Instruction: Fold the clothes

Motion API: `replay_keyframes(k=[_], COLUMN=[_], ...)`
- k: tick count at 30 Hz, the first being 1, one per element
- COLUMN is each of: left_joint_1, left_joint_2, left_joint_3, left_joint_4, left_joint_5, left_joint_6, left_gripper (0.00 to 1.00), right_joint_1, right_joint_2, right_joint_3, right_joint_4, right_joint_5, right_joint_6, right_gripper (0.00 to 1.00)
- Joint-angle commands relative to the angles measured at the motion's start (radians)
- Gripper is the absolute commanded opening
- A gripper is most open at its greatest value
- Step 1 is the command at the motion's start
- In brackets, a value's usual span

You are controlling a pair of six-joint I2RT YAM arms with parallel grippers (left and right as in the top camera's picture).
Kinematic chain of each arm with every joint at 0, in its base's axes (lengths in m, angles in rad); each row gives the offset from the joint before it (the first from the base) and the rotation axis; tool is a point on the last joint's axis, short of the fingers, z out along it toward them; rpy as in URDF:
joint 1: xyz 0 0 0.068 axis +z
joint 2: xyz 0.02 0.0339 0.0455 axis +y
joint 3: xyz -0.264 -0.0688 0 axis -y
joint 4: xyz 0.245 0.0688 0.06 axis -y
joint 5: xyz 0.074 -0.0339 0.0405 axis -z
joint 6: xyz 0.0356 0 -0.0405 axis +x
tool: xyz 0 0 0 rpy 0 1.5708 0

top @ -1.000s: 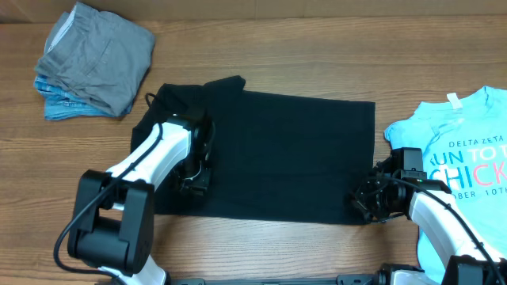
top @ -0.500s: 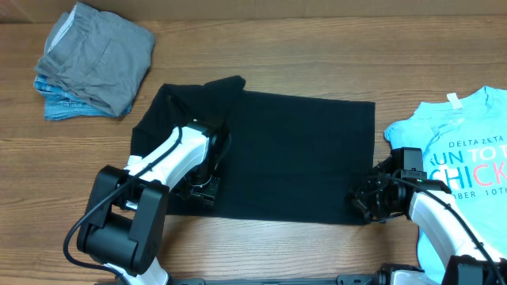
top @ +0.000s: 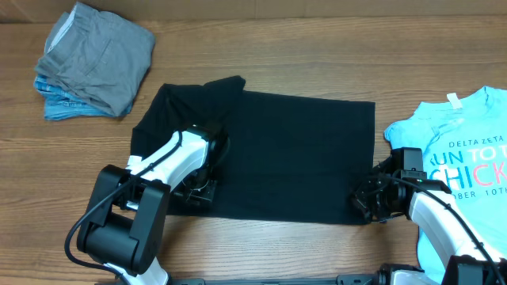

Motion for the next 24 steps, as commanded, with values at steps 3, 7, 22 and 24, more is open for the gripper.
replay_keyframes(k=[3,7,22,24], left_joint_1=[0.000,0.000,0.000,0.000], left_joint_2=[0.011,0.011,0.012,0.011], left_joint_3=[0.076,0.146,0.190,0.190], left_joint_4=[-0.051,-0.047,0.307,0.281], left_joint_5=[-0.117,-0.223,-0.307,-0.308], left_joint_6=[-0.018,-0.018,0.126,0.126], left_gripper=[0.04,0.04,0.75,1.00], right_joint_1=[0.000,0.000,0.000,0.000], right_joint_2=[0.001,0.001,0.001,0.001], right_joint_3=[-0.006,-0.006,-0.006,-0.006], right_joint_4=[0.004,0.004,0.004,0.001], right_joint_5=[0.009,0.009,0.008,0.008], right_joint_6=[0.008,0.008,0.028,0.028], right_gripper=[0.08,0.08,0.08,0.08])
